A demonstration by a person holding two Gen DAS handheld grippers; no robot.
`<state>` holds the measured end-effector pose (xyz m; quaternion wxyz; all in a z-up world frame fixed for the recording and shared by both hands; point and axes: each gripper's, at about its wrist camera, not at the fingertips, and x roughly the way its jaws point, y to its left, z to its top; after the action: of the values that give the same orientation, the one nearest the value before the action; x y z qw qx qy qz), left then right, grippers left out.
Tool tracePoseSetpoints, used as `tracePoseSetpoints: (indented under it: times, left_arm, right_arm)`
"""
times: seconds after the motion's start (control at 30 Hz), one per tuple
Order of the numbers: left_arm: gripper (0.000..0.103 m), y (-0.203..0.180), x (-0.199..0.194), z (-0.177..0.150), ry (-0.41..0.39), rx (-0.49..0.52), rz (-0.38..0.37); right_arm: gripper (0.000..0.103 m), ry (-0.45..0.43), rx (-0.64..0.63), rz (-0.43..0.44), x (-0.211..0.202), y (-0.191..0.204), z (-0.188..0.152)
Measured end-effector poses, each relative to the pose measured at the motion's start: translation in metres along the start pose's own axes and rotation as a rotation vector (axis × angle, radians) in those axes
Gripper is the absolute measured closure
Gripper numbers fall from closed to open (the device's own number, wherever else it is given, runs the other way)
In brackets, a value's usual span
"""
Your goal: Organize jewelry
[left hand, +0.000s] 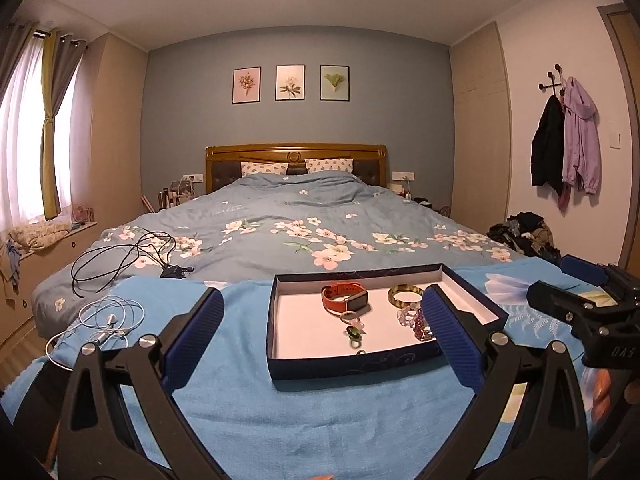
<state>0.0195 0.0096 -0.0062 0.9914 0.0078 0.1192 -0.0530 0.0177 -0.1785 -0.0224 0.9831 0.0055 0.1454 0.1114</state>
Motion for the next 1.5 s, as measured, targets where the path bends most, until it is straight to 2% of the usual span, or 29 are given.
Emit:
tracePoseSetpoints:
  times: [1.5]
  left_arm:
    - [0.005,0.001,0.009,-0.001,0.004,-0.036,0.024]
  right_arm:
    - [0.006,-0.011,0.017,0.0,0.0,0.003,0.004]
